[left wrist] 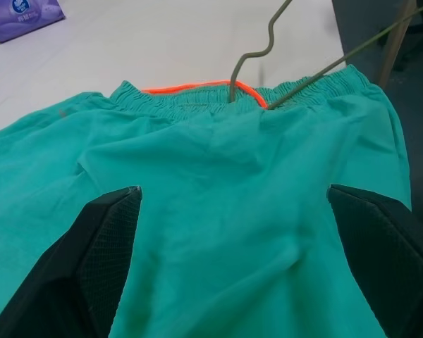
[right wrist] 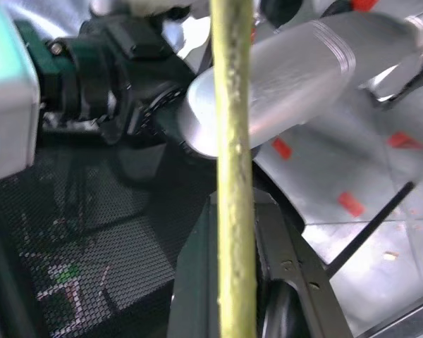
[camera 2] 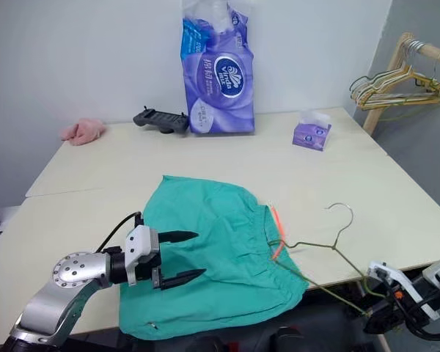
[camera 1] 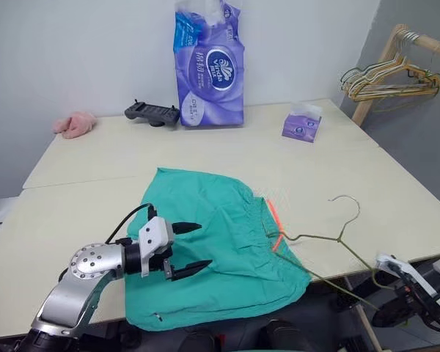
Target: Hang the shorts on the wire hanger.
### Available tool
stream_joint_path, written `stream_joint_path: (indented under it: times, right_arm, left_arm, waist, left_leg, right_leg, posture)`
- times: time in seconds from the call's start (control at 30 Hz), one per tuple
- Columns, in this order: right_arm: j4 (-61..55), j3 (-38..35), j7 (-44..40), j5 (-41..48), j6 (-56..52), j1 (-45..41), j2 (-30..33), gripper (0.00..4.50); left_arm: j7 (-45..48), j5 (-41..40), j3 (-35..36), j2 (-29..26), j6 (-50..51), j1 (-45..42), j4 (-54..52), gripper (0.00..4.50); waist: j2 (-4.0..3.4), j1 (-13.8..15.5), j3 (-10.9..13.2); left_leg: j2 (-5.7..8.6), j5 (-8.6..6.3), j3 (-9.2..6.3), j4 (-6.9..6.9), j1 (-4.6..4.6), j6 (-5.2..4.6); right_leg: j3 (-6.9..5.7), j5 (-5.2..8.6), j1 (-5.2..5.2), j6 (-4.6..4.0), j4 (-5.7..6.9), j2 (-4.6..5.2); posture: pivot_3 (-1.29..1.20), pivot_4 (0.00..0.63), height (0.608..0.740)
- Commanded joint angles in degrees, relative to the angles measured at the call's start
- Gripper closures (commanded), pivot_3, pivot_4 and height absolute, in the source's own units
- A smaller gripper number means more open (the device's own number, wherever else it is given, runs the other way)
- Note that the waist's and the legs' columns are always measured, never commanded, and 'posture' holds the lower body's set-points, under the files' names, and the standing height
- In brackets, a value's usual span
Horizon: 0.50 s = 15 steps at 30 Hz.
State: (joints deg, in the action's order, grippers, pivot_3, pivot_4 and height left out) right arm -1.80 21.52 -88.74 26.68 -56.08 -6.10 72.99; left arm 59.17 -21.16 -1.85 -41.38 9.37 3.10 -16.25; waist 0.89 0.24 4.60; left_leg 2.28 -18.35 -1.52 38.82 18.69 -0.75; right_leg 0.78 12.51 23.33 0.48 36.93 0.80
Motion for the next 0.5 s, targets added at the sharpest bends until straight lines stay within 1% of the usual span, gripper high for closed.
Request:
stream_joint_path:
  times: [0.03, 0.13, 0.33, 0.4, 0.5]
  right_arm:
    - [-1.4, 0.8, -1.1, 1.3, -3.9, -3.5, -2.4, 4.5]
    - [-0.7, 1.9, -0.4, 1.5, -7.1, -6.5, -4.9, 4.5]
    - [3.8, 3.5, 2.6, 1.4, -12.9, -13.6, -12.2, 4.5]
    - [7.3, 3.2, 4.0, 2.0, -16.1, -17.2, -15.8, 4.5]
    - [13.6, 4.0, 7.1, -0.2, -16.5, -22.0, -20.1, 4.5]
  left_arm:
    - [-0.1, 0.2, 0.9, 0.1, -1.6, -0.3, -1.4, 0.01]
    - [-0.5, 0.3, 1.0, 0.1, -1.5, 0.4, -2.1, 0.01]
    - [-1.1, 0.6, 1.0, 0.4, -1.9, 0.4, -2.6, 0.01]
    - [-1.4, 0.9, 0.6, 0.5, -2.0, 0.3, -2.8, 0.01]
    - [-2.2, 1.1, 0.2, 0.9, -1.2, -0.3, -3.6, 0.01]
  waist:
    - [0.11, 0.0, 0.1]
    - [0.17, 0.0, 0.2]
    - [0.29, 0.3, 0.3]
    - [0.34, 0.5, 0.4]
    - [0.37, 0.8, 0.5]
  left_leg:
    - [0.0, 0.0, 0.0, 0.0, 0.0, 0.0]
    - [0.0, 0.0, -0.01, 0.0, 0.01, 0.0]
    - [-0.01, 0.0, -0.1, 0.0, 0.08, 0.0]
    - [0.0, 0.0, -0.15, 0.0, 0.08, 0.0]
    - [0.0, 0.0, -0.15, 0.01, 0.13, 0.0]
  right_leg:
    - [0.0, 0.0, 0.0, 0.0, 0.01, 0.0]
    - [0.0, -0.01, 0.01, 0.02, 0.01, 0.01]
    - [-0.08, -0.13, 0.15, 0.21, 0.02, 0.02]
    - [-0.12, -0.14, 0.19, 0.23, 0.0, 0.02]
    - [-0.12, -0.16, 0.24, 0.24, 0.01, 0.04]
  posture:
    - [0.07, 0.057, 0.74]
    - [0.08, 0.056, 0.74]
    - [0.09, 0.056, 0.74]
    - [0.1, 0.059, 0.74]
    - [0.1, 0.061, 0.74]
